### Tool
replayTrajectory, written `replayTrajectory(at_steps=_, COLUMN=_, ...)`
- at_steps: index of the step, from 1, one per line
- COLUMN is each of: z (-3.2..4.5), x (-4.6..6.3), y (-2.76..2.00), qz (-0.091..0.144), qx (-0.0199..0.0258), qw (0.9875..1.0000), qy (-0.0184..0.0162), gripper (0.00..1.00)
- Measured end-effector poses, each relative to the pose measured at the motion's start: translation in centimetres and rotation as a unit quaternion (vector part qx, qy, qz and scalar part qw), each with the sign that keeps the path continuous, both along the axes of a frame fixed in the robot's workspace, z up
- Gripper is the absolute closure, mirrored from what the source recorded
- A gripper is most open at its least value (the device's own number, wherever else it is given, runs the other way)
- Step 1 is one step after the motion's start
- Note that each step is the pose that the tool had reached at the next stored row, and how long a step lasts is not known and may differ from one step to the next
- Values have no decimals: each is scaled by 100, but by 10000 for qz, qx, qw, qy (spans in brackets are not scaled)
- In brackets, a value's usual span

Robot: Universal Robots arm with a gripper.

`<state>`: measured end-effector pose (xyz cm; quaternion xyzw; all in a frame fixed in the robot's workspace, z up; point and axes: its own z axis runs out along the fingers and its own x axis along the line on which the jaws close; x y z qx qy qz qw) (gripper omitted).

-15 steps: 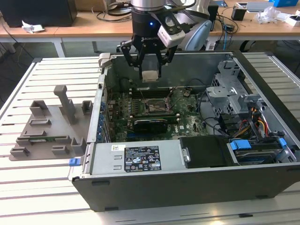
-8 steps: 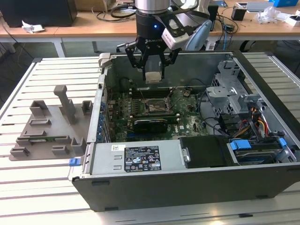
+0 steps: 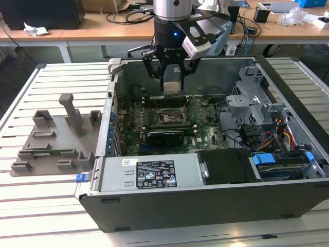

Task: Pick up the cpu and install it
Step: 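Pick up the cpu and move it towards the insertion slot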

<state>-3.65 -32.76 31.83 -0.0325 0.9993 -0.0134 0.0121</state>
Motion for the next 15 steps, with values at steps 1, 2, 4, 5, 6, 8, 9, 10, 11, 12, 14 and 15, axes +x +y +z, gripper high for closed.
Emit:
replayTrajectory(at_steps=1, z=-8, x=4, y=0, qz=0, qx=0, qw=10000, qy=0, gripper=45)
replayTrajectory(at_steps=2, z=-14, x=8, y=0, qz=0, qx=0, qw=10000, qy=0, gripper=45)
replayTrajectory(at_steps=4, z=-28, x=16, y=1, qz=0, qx=0, qw=10000, qy=0, gripper=45)
replayTrajectory(at_steps=5, z=-34, x=20, y=0, qz=0, qx=0, qw=10000, qy=0, gripper=45)
replayTrajectory(at_steps=6, z=-41, x=28, y=1, qz=0, qx=0, qw=10000, qy=0, gripper=45)
replayTrajectory(at_steps=8, z=-51, x=45, y=2, qz=0, qx=0, qw=10000, qy=0, gripper=45)
replayTrajectory(at_steps=9, z=-61, x=58, y=3, qz=0, qx=0, qw=10000, qy=0, gripper=45)
replayTrajectory(at_steps=10, z=-73, x=65, y=3, qz=0, qx=1, qw=10000, qy=-1, gripper=45)
replayTrajectory(at_steps=11, z=-83, x=68, y=3, qz=0, qx=0, qw=10000, qy=0, gripper=45)
replayTrajectory(at_steps=12, z=-98, x=72, y=4, qz=0, qx=0, qw=10000, qy=0, gripper=45)
replayTrajectory(at_steps=14, z=-141, x=79, y=7, qz=0, qx=0, qw=10000, qy=0, gripper=45)
replayTrajectory(at_steps=15, z=-167, x=79, y=9, qz=0, qx=0, qw=10000, qy=0, gripper=45)
